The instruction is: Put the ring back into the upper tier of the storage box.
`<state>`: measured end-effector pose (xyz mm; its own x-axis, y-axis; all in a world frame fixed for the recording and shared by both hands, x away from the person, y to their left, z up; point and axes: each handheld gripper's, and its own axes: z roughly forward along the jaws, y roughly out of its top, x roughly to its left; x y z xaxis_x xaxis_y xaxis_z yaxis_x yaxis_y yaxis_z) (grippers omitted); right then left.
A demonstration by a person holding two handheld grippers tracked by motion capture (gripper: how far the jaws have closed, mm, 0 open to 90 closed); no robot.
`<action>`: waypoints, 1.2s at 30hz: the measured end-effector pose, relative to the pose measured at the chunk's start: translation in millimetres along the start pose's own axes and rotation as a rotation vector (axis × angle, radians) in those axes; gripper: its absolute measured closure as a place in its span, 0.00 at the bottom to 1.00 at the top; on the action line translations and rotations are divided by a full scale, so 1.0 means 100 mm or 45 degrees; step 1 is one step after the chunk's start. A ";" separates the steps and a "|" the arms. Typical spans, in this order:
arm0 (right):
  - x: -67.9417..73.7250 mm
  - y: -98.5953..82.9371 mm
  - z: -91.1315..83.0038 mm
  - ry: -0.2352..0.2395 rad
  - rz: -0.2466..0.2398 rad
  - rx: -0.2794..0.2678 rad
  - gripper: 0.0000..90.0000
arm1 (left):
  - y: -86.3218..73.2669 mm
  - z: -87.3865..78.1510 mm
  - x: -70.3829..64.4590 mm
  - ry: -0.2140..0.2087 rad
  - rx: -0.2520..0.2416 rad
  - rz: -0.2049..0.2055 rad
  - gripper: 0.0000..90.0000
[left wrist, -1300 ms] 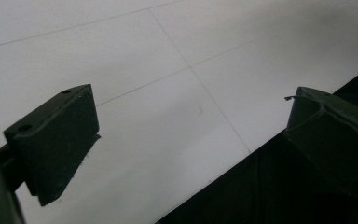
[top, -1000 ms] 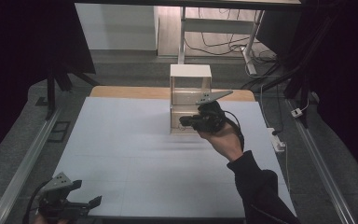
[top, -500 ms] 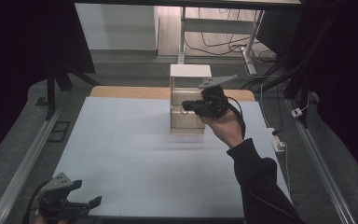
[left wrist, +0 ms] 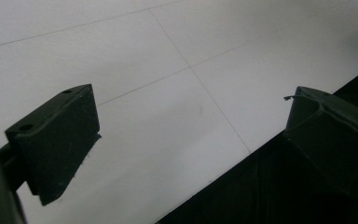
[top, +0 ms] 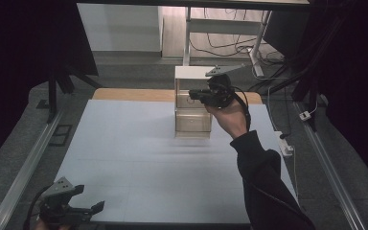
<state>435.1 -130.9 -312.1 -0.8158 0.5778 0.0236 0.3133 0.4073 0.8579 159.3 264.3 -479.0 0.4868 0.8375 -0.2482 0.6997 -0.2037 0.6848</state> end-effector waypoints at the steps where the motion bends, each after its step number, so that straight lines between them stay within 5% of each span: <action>1: -0.02 0.00 0.01 -0.007 0.002 -0.001 0.97 | 0.00 0.00 0.00 -0.001 0.000 -0.001 0.03; 25: -0.27 0.02 0.42 -0.105 0.058 0.001 0.97 | 0.00 0.01 0.00 0.005 0.007 0.005 0.03; 36: -0.31 0.01 0.64 -0.169 0.069 0.082 0.97 | 0.00 0.01 0.00 0.005 0.009 0.001 0.03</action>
<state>492.0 -103.1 -344.9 -0.7267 0.6869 -0.0029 0.3890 0.4150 0.8225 159.8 263.9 -479.2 0.4851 0.8394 -0.2451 0.7032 -0.2078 0.6800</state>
